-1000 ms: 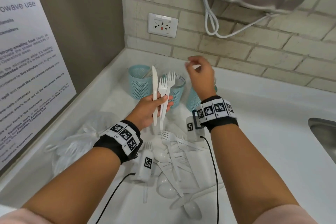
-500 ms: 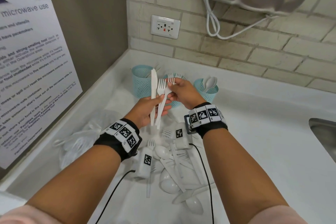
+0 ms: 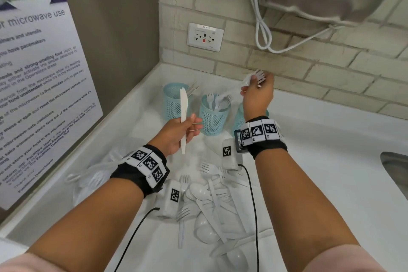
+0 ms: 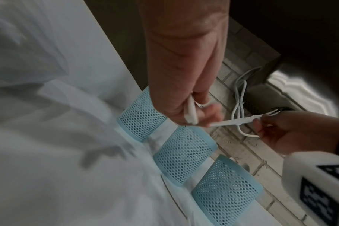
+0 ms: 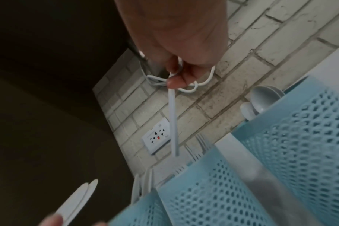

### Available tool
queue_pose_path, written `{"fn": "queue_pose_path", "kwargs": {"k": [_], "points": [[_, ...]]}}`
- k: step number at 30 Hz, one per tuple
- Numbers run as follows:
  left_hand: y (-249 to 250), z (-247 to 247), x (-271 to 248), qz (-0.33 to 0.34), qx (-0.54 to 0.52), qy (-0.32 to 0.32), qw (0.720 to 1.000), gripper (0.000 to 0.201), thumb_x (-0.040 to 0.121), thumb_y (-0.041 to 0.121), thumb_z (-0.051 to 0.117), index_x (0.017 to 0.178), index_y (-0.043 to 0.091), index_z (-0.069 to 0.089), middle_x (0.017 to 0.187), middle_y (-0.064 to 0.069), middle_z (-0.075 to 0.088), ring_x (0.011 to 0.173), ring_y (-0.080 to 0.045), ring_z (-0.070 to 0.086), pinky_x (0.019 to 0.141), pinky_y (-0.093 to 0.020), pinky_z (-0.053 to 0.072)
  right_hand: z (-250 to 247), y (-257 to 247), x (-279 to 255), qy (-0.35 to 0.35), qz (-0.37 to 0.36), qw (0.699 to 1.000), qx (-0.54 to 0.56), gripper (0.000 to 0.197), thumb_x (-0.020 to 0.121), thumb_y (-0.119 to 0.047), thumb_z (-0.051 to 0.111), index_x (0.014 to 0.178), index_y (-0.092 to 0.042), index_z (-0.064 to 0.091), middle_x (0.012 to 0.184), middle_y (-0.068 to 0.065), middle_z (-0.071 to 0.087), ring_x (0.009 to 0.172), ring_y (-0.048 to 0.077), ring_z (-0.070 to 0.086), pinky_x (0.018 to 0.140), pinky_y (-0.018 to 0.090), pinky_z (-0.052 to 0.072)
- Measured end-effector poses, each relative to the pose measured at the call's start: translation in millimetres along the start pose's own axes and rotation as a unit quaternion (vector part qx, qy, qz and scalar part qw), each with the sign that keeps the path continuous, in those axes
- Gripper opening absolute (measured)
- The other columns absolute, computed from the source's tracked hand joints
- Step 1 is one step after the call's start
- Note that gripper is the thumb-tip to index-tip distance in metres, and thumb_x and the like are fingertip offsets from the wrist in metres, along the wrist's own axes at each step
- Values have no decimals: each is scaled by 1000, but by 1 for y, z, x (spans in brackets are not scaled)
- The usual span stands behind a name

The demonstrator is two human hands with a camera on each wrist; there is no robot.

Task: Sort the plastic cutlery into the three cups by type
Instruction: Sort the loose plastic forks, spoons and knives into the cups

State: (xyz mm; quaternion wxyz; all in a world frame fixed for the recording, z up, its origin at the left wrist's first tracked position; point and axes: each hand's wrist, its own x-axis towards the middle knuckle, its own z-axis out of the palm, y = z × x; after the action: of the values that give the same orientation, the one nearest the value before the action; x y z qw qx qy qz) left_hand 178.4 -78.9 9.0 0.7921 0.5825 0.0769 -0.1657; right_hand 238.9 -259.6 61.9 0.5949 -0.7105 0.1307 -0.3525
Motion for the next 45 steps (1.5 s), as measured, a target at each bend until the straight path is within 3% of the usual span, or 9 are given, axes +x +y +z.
{"fn": "queue_pose_path", "kwargs": {"k": [6, 11, 15, 18, 21, 24, 27, 38, 45], "points": [[4, 1, 3, -18, 9, 8, 1000, 36, 97, 48, 38, 101, 18, 57, 70, 3, 48, 40, -2, 29, 35, -12, 22, 11, 34, -11, -107, -29, 986, -123, 25, 92, -4, 44, 114, -9, 56, 87, 7, 63, 82, 30, 65, 78, 49, 54], [4, -3, 1, -34, -32, 11, 999, 31, 102, 29, 34, 117, 12, 55, 73, 1, 51, 46, -4, 31, 36, -12, 23, 11, 42, -17, -187, 11, 974, -130, 38, 93, -2, 40, 130, -10, 50, 102, 15, 60, 97, 38, 63, 88, 48, 51], [4, -4, -1, -7, -34, 5, 999, 28, 101, 16, 40, 121, 3, 54, 80, -1, 53, 56, -7, 37, 37, -11, 30, 5, 29, -14, -63, -57, 985, -147, 38, 89, -5, 48, 126, -11, 54, 118, 15, 56, 103, 26, 57, 91, 36, 46], [4, -4, -1, 10, -46, -9, 999, 25, 99, 13, 45, 117, 1, 56, 87, -5, 61, 57, -6, 47, 42, -10, 39, 3, 15, -21, -30, -105, 990, -85, 27, 89, -8, 51, 115, -10, 58, 98, 7, 60, 74, 5, 57, 67, 13, 44], [3, -2, -2, 26, -47, -18, 998, 23, 96, 14, 50, 114, 2, 59, 90, -5, 67, 54, -1, 57, 48, -10, 45, 8, 5, -34, -173, -87, 979, -65, 20, 91, -19, 57, 108, -9, 63, 78, -7, 57, 63, -2, 54, 61, 16, 45], [1, -1, -5, 38, -34, -21, 998, 21, 95, 15, 54, 111, 5, 61, 92, -4, 69, 59, -2, 63, 52, -11, 48, 14, -1, -44, -343, -35, 934, -92, 37, 89, -29, 62, 119, -8, 58, 79, -1, 61, 60, 9, 55, 52, 13, 43], [1, -2, -9, 39, -33, -24, 998, 20, 95, 17, 53, 110, 8, 61, 92, -4, 69, 60, -2, 66, 52, -12, 49, 16, 1, -51, -413, 32, 908, -58, 43, 88, -17, 65, 127, -6, 51, 72, 6, 60, 47, 2, 53, 43, 9, 37], [7, -7, -17, 3, 13, -49, 999, 31, 102, 27, 35, 105, 11, 62, 71, -1, 60, 43, -3, 44, 37, -11, 31, 26, -2, -60, -433, 108, 895, 6, 39, 90, -4, 58, 128, -7, 48, 79, 3, 61, 51, 0, 55, 44, 12, 39], [15, -36, -15, 27, 33, 63, 997, 18, 97, 18, 49, 98, 12, 66, 66, 4, 47, 44, -2, 39, 39, -10, 32, 39, -31, -22, -219, 80, 968, 90, 21, 91, 0, 53, 105, -13, 45, 89, 5, 60, 64, 12, 55, 45, 17, 44]]}}
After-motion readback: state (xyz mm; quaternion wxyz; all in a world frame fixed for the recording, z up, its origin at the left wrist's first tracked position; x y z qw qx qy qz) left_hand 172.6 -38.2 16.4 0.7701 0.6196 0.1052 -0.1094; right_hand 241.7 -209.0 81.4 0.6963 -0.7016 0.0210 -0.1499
